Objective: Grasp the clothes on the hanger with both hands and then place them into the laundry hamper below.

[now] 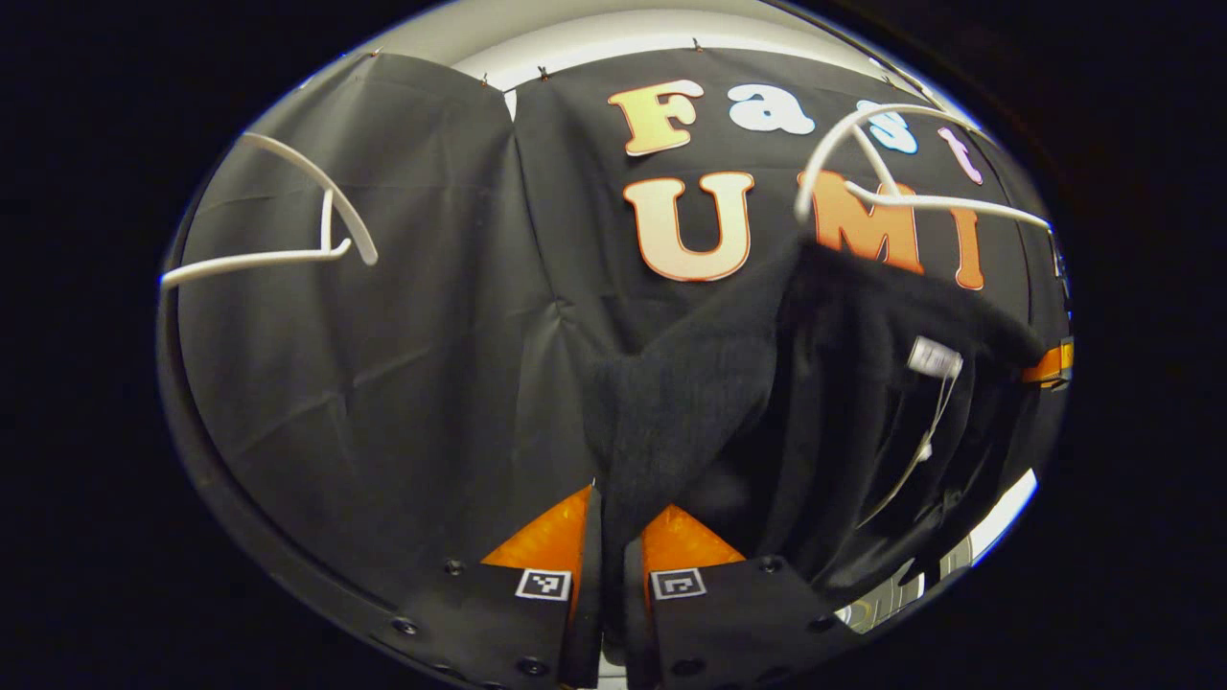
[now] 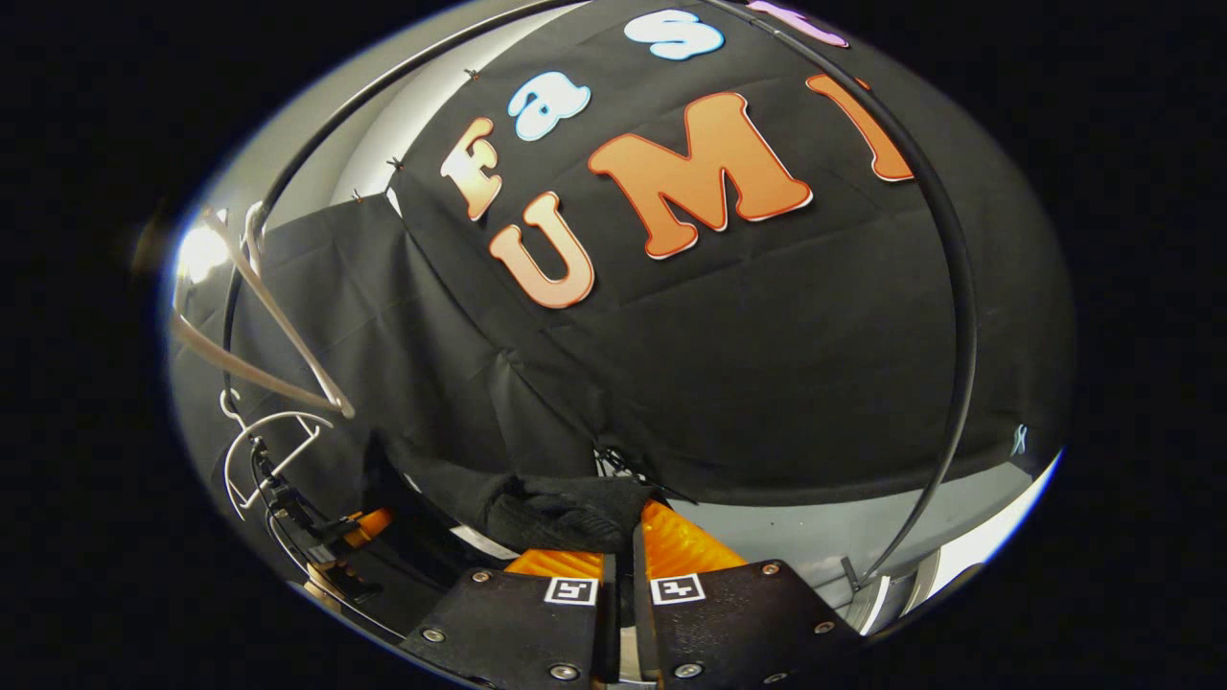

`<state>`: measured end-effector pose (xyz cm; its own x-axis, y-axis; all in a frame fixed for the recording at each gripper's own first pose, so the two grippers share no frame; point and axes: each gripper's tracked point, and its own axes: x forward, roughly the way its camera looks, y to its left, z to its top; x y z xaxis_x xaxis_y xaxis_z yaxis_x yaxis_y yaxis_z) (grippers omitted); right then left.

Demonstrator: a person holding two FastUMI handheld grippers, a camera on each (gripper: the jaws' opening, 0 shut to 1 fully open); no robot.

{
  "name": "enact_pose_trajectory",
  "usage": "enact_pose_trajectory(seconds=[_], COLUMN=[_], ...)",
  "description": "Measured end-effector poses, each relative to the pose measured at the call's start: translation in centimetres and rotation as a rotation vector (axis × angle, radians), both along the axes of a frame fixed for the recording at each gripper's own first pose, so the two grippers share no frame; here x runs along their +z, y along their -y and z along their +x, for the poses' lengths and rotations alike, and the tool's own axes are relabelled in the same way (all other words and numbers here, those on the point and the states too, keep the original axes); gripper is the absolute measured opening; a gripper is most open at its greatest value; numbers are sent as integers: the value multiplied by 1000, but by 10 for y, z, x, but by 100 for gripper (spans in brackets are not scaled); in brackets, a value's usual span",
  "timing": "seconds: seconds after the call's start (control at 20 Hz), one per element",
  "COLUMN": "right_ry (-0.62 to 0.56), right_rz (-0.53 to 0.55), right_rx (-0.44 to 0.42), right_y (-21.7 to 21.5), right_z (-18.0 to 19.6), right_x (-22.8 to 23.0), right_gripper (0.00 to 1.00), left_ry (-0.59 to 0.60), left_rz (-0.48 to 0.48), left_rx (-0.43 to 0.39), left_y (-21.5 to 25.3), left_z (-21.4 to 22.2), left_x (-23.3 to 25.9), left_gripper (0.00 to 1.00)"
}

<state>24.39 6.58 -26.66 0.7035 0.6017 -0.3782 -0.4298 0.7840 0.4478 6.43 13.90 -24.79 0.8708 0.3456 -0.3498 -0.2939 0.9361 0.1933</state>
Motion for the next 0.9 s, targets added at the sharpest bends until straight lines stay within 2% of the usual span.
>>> enact_pose_trajectory(seconds=[0.05,0.25,0.55,0.9], right_ry=[-10,-60,-152,-219], right_rz=[-16,-68,-79,-101], right_rx=[2,32,53,32], right_y=[-3,-20,-40,-55], right_z=[-6,-33,-65,-84], right_x=[-8,-56,-115,-172], right_gripper=[6,6,6,6], left_ry=[-11,-84,-171,-269], left_rz=[-10,-72,-95,-122], left_rx=[0,-23,-124,-232], left_y=[1,21,69,123], left_z=[-3,-19,-23,-13], left_x=[-5,-40,-87,-135], left_gripper=[19,17,17,17])
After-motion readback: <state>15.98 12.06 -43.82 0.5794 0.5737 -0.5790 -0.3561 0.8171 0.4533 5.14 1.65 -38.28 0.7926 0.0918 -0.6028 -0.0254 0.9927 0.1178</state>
